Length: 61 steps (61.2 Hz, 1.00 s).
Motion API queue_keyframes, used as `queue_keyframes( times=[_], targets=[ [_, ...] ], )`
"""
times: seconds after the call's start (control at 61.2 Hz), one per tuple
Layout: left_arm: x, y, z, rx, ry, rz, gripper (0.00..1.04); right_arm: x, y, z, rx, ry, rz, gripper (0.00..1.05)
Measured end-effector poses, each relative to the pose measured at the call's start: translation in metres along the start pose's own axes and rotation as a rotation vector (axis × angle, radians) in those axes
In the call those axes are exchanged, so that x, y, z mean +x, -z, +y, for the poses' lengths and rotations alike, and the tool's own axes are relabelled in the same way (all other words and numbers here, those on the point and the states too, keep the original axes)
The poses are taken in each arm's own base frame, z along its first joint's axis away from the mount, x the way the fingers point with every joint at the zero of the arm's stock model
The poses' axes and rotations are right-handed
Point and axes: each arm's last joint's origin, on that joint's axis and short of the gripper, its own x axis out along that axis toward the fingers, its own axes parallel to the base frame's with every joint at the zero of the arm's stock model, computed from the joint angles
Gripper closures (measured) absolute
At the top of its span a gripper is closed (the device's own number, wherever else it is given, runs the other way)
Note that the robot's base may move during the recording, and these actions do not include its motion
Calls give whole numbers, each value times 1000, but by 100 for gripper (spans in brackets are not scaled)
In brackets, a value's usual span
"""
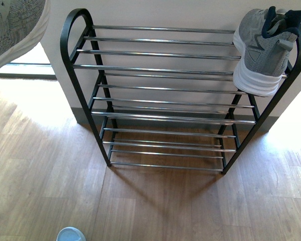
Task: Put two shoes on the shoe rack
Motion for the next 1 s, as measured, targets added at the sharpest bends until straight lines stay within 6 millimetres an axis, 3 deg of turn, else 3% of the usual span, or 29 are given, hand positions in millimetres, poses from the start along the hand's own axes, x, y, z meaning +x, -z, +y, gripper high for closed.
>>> queue_keyframes(
  times=[0.18, 0.36, 0.474, 0.556, 0.736, 0.883, 0.997],
  targets=[
    [0, 0, 0, 0, 0, 0, 103, -47, 7, -17, -78, -52, -19, 9],
    [0, 0, 0, 0, 1, 0, 103, -56, 8, -22, -115, -25, -48, 9],
    [0, 0, 0, 0, 1, 0, 103, -57, 23, -21, -318, 227, -239, 28],
    [0, 0, 0, 0, -3, -2, 103, -62, 36, -26, -387, 340, -273, 43],
    [0, 0, 0, 0, 2, 0, 103, -66, 64, -36, -424, 359, -247, 76],
    [0, 0, 0, 0, -1, -1, 103, -71, 76, -39, -437, 360, -252, 99],
    [0, 0, 0, 0, 1, 0, 103, -73, 85, -42, -442, 360, -252, 103]
  ],
)
